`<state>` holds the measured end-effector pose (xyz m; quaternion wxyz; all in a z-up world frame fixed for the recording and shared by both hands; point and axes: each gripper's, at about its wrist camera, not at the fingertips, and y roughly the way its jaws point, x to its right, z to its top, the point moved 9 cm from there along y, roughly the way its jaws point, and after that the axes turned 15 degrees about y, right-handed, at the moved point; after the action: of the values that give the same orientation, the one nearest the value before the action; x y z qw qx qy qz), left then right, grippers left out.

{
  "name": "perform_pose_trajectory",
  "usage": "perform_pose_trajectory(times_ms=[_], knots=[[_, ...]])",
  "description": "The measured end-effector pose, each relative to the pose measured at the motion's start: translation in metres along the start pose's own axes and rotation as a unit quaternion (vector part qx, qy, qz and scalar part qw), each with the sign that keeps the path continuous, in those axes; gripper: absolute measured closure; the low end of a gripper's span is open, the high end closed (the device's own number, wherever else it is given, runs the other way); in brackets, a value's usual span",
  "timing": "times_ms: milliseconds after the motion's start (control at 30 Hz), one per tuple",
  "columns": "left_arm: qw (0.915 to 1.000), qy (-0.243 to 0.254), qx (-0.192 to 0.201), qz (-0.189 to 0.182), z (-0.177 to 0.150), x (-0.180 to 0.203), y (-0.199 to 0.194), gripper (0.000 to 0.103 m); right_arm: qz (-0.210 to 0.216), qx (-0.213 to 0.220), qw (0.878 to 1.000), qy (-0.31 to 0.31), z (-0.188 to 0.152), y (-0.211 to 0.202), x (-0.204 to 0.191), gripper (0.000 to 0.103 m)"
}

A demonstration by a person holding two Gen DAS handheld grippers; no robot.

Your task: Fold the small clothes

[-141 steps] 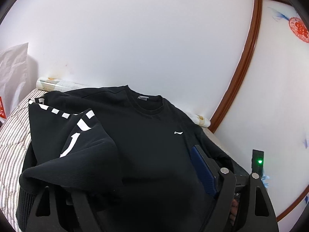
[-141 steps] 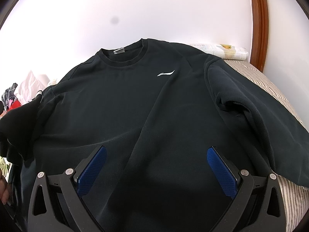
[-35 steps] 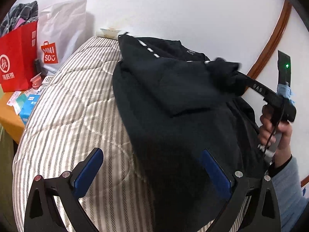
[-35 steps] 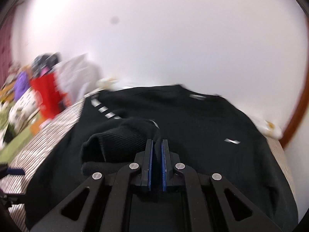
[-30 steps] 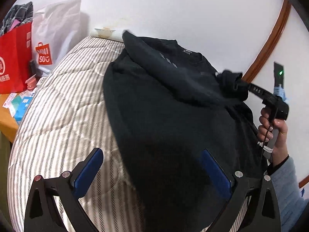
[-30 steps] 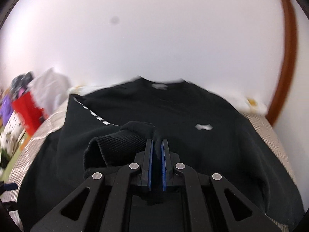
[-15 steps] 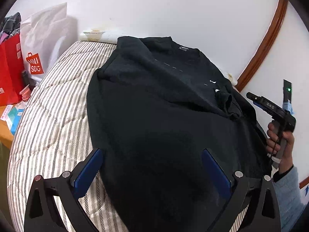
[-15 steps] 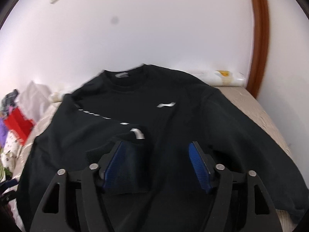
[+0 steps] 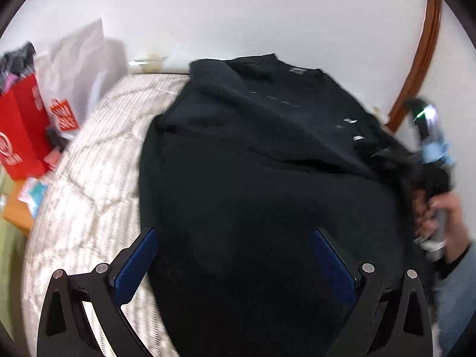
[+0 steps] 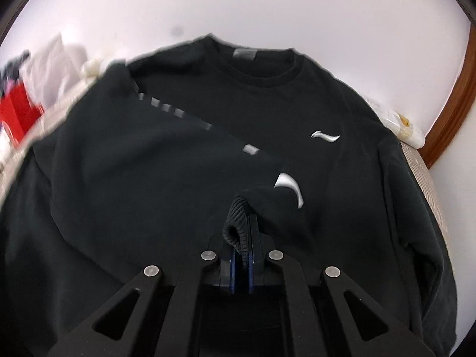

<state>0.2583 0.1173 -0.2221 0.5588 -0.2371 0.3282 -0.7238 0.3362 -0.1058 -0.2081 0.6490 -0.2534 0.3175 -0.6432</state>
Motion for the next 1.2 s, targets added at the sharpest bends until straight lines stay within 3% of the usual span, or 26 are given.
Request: perform_pose_trajectory(times_ms=[100,167,333,500,633,700,767,833,967,1200], knots=[[0.9998,0.006,-0.005,0.016,-0.002,-0.006,0.002,0.001,-0.009,0.061,0.997,0.039,0.029,-0.031,0.035,0.098],[0.9998,0.002,-0.008,0.02,-0.004,-0.011,0.003,0.001,-0.012,0.076,0.993,0.087,0.042,-0.044,0.069,0.098],[0.9992,-0.005,-0.022,0.033,-0.01,-0.019,0.006,0.001,-0.054,0.065,0.986,0.144,0.053,-0.035,0.133,0.098],[0.9989,-0.018,-0.032,0.028,-0.017,-0.023,0.007,0.002,-0.058,0.035,0.984,0.167,0.037,-0.019,0.147,0.097],[0.9986,-0.02,-0.041,0.027,-0.022,-0.026,0.007,0.002,-0.069,0.024,0.986,0.153,0.026,-0.019,0.145,0.089],[0.9982,-0.021,-0.045,0.033,-0.026,-0.029,0.005,0.002,-0.072,0.024,0.986,0.151,0.023,-0.029,0.147,0.081],[0.9973,-0.023,-0.053,0.045,-0.031,-0.031,0.002,0.002,-0.078,0.029,0.985,0.153,0.019,-0.038,0.157,0.067],[0.9974,-0.026,-0.054,0.04,-0.038,-0.032,-0.003,0.002,-0.09,0.033,0.984,0.15,0.01,-0.049,0.165,0.058],[0.9981,-0.03,-0.049,0.021,-0.051,-0.029,-0.015,0.002,-0.086,0.014,0.987,0.138,-0.032,-0.071,0.176,0.057],[0.9987,-0.025,-0.044,-0.008,-0.07,-0.016,-0.032,0.018,-0.075,-0.017,0.989,0.122,-0.119,-0.105,0.186,0.054]])
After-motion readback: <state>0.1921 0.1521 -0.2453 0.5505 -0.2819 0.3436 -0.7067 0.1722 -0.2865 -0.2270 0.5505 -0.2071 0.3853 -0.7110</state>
